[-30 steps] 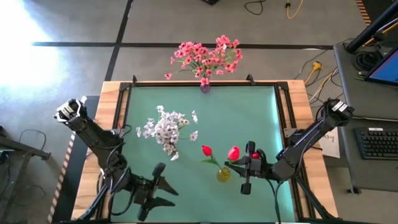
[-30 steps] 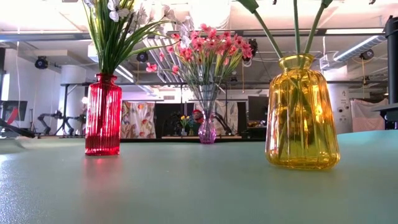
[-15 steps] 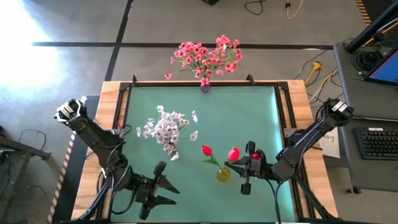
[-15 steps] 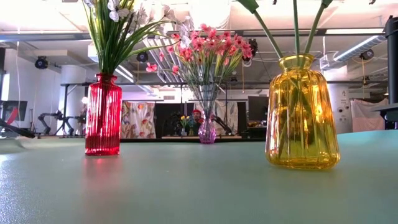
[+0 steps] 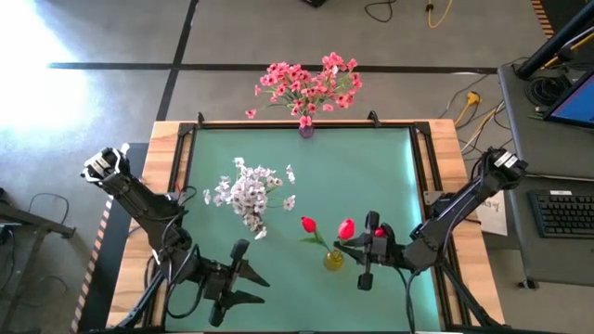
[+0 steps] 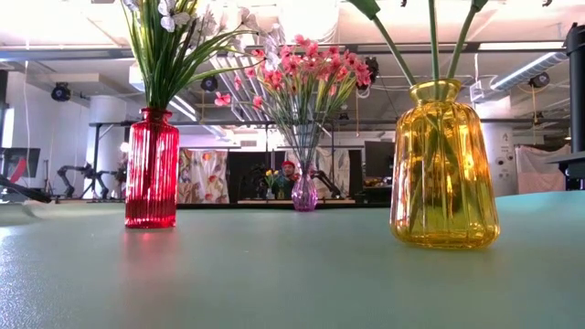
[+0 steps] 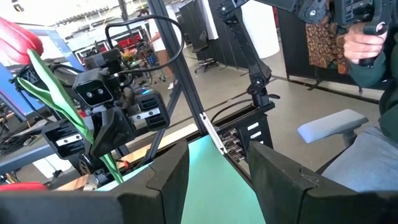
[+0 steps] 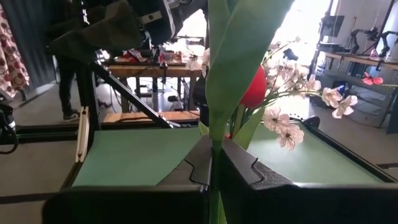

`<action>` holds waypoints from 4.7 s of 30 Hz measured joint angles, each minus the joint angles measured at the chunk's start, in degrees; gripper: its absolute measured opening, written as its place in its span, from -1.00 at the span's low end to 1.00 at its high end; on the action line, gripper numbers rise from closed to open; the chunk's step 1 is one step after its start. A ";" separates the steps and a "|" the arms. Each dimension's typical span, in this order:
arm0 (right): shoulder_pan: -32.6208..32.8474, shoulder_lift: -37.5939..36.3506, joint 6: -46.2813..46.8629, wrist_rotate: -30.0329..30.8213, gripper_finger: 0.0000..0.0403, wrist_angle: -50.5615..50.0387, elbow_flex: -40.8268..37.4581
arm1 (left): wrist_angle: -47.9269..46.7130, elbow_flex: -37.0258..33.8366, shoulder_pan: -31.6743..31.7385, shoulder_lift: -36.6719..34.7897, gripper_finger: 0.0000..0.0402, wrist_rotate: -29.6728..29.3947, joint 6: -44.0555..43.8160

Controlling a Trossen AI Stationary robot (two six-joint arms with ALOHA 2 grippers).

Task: Sort flowers into vase by color
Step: Put the red tulip into the yellow flower vase, then return to Home Position

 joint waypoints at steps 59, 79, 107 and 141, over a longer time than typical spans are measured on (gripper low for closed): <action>2.68 -4.80 -4.16 -11.30 -0.06 -2.60 3.27 | -32.15 16.68 -1.05 -0.08 -0.26 5.16 -6.55; 12.38 -21.44 -6.70 -10.90 -0.06 -14.35 3.93 | -40.47 12.38 -6.18 -9.82 -0.45 13.21 -8.51; -6.89 -37.01 -16.10 -10.84 -0.46 -20.47 2.67 | -36.43 -6.94 2.31 -50.20 -0.82 -20.22 0.10; -51.07 -34.32 1.47 -56.13 -0.83 -22.69 -1.43 | -26.74 -26.13 2.56 -77.92 -0.82 -23.22 2.16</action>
